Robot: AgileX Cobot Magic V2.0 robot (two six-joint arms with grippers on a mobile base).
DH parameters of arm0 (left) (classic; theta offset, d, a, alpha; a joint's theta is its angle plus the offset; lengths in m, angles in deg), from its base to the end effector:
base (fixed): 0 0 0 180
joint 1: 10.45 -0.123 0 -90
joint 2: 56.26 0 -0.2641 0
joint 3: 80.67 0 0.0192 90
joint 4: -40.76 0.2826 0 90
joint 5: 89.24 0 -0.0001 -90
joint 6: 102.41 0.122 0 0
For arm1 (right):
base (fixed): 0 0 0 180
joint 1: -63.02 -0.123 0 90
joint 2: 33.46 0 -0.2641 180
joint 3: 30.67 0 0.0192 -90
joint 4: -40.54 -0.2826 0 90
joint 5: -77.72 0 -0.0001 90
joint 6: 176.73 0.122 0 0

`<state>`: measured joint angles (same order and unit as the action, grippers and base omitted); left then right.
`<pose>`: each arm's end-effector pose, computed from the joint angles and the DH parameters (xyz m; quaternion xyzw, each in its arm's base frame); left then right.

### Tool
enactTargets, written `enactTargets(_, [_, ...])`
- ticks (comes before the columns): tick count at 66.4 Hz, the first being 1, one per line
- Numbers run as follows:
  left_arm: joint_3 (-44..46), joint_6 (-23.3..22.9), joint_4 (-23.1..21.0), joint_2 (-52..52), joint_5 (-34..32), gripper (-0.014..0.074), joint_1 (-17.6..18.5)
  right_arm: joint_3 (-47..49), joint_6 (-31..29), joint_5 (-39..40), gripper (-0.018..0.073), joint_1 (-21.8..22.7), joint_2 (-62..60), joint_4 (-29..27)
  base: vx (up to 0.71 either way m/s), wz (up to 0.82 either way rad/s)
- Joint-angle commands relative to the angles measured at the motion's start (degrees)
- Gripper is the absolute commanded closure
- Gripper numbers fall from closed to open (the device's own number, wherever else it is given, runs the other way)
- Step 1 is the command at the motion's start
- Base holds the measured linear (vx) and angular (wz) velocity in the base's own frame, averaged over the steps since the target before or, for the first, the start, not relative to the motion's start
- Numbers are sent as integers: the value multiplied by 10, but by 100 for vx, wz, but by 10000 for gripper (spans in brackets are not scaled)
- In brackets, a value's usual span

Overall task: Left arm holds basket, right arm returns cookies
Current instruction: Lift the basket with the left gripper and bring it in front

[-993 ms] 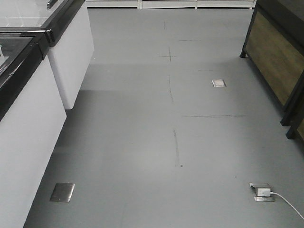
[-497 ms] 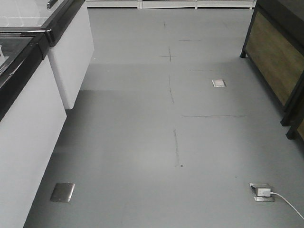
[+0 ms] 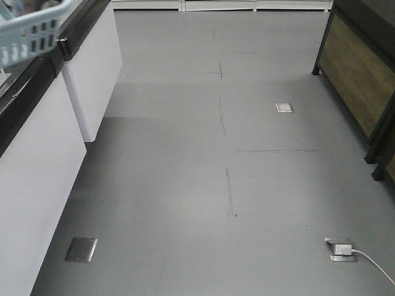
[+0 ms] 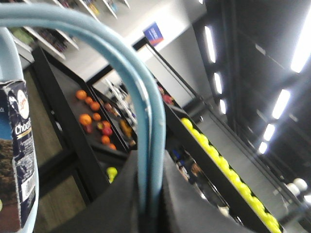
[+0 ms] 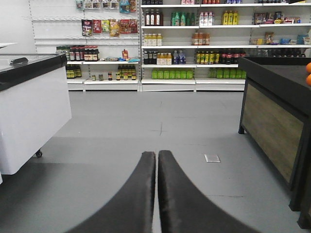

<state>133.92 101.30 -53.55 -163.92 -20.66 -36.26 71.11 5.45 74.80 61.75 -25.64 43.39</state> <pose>0.3959 0.0656 0.4964 -0.0405 0.6417 -0.5717 0.5097 0.1409 0.0028 0.1997 -0.0109 0.7006 0.0029 0.7135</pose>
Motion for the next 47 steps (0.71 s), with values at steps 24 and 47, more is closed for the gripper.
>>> enactTargets(24, [-372,211,-78,135,-66,604,276,-2,-5,40,563,2,-6,4,0,0])
enactTargets(47, [-536,271,-78,133,-119,604,402,-2,-5,40,563,2,-6,4,0,0])
